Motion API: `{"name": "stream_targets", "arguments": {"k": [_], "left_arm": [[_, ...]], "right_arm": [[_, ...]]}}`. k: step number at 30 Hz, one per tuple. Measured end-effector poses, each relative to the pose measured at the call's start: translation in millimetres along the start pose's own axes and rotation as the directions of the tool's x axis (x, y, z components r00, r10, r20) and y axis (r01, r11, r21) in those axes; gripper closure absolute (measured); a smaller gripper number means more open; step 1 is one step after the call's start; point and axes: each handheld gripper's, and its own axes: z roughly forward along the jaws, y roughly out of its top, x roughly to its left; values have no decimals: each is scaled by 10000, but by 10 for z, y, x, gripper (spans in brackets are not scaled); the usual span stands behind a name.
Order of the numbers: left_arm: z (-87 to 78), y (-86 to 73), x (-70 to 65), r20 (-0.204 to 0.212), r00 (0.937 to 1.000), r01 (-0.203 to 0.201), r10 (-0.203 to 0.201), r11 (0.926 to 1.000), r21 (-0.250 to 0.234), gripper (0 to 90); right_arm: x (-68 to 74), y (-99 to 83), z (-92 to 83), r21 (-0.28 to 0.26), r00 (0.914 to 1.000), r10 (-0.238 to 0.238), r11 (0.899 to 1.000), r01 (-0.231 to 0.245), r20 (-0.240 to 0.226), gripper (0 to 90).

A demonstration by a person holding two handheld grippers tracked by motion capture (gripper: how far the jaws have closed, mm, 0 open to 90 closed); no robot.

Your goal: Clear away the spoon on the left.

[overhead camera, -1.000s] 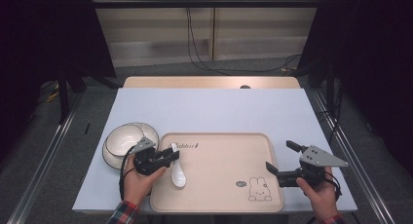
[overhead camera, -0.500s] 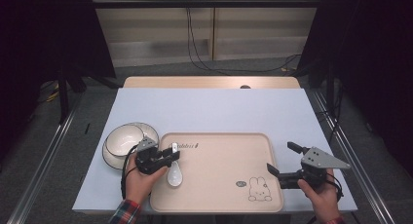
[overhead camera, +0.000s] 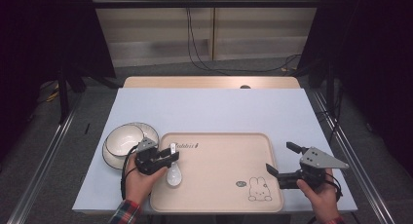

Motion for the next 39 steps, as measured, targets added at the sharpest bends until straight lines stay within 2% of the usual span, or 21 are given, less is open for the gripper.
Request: {"name": "stream_targets", "arguments": {"k": [5, 8, 10, 17, 21, 24, 27, 29, 34, 39], "left_arm": [[-13, 1, -8, 48, 9999, -153, 153, 9999, 22, 573], [-23, 11, -22, -51, 9998, -189, 188, 9997, -162, 549], [-31, 23, -30, 25, 9997, -261, 262, 9995, -193, 537], [-86, 87, -65, -7, 9987, -501, 501, 9967, -633, 423], [-156, 133, -109, -43, 9966, -823, 823, 9914, -1015, 351], [-201, 162, -122, 3, 9961, -880, 887, 9890, -1192, 286], [-243, 185, -121, 237, 9962, -788, 833, 9852, -1525, 236], [-271, 201, -126, 142, 9952, -931, 968, 9817, -1661, 219], [-327, 232, -116, 255, 9933, -1051, 1124, 9742, -1995, 169], [-331, 237, -101, 377, 9939, -936, 1038, 9729, -2114, 153]], "right_arm": [[0, 3, -7, 24, 10000, 7, 10000, -7, -22, 14], [5, 6, -5, -2, 10000, 11, 10000, -11, -9, 14], [7, 5, -6, 2, 10000, -19, 10000, 19, -14, 14], [-4, 1, -24, -14, 10000, 2, 10000, -2, 50, 14], [-5, 1, -22, -12, 10000, -5, 10000, 5, 31, 14], [-4, 0, -25, -26, 10000, -49, 10000, 49, -3, 14], [-10, 2, -32, -42, 10000, 2, 10000, -2, 60, 14], [-14, 2, -36, -16, 10000, -8, 10000, 9, 52, 14], [-25, -10, -33, -5, 9999, 53, 10000, -53, 103, 14], [-27, -9, -31, 11, 10000, 43, 10000, -43, 80, 13]]}}
